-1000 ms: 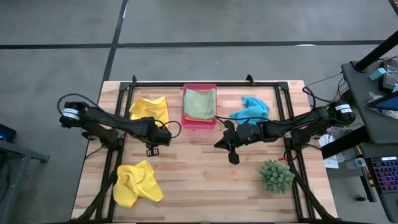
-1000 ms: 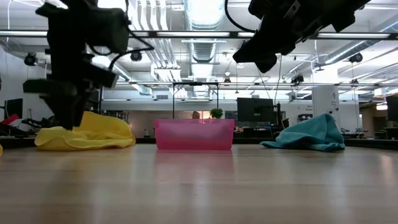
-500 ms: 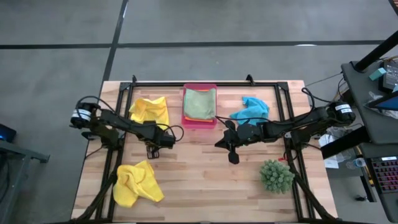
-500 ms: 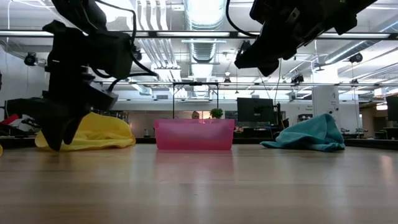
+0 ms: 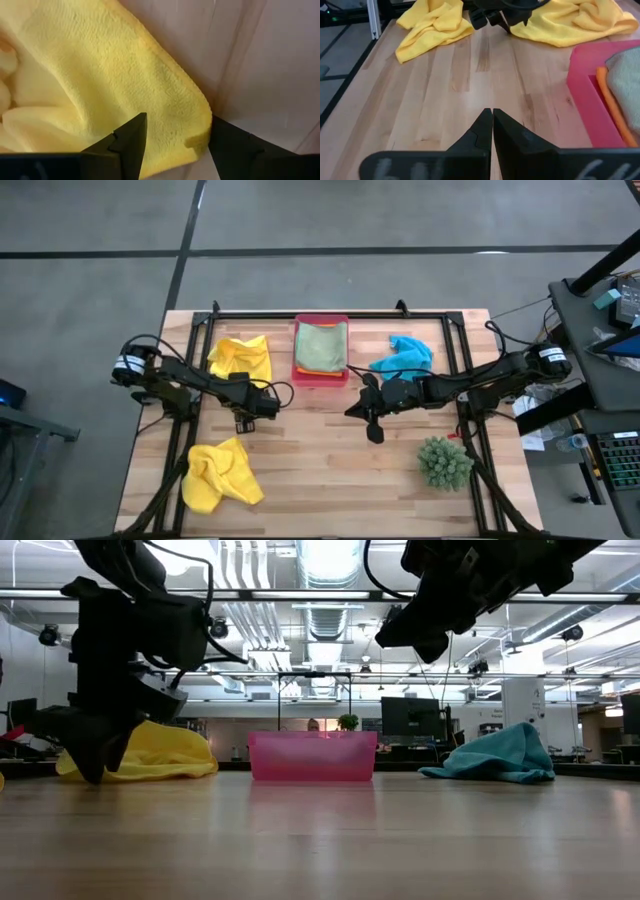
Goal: Fold microfiber towels
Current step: Fold the top yellow towel
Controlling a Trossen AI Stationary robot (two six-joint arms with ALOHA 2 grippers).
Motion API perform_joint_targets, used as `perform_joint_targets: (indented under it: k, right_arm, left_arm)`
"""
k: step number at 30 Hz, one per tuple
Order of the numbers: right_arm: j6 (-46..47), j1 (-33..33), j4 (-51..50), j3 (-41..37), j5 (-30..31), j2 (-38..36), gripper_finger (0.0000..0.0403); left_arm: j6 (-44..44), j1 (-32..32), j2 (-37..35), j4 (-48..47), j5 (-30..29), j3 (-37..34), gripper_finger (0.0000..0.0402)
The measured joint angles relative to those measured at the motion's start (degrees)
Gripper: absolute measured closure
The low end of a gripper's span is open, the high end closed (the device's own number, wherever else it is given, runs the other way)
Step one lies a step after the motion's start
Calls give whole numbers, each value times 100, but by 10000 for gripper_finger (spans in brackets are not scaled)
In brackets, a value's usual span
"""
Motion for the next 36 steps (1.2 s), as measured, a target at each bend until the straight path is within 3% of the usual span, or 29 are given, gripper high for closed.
perform_joint_targets:
  k: [5,10,22,36]
  right_arm:
    - [3,0,34,0,2,0,394]
    - [-22,0,44,-2,2,0,394]
    - [-87,0,416,-7,452,351,378]
    - [-457,-2,2461,466,645,1984,219]
  left_arm:
    - [59,-9,-16,105,-29,-76,266]
    - [118,-37,-36,104,-29,-20,386]
    - [-187,-551,-1018,-535,114,1116,401]
    - [-634,-1208,-1532,-166,247,2240,401]
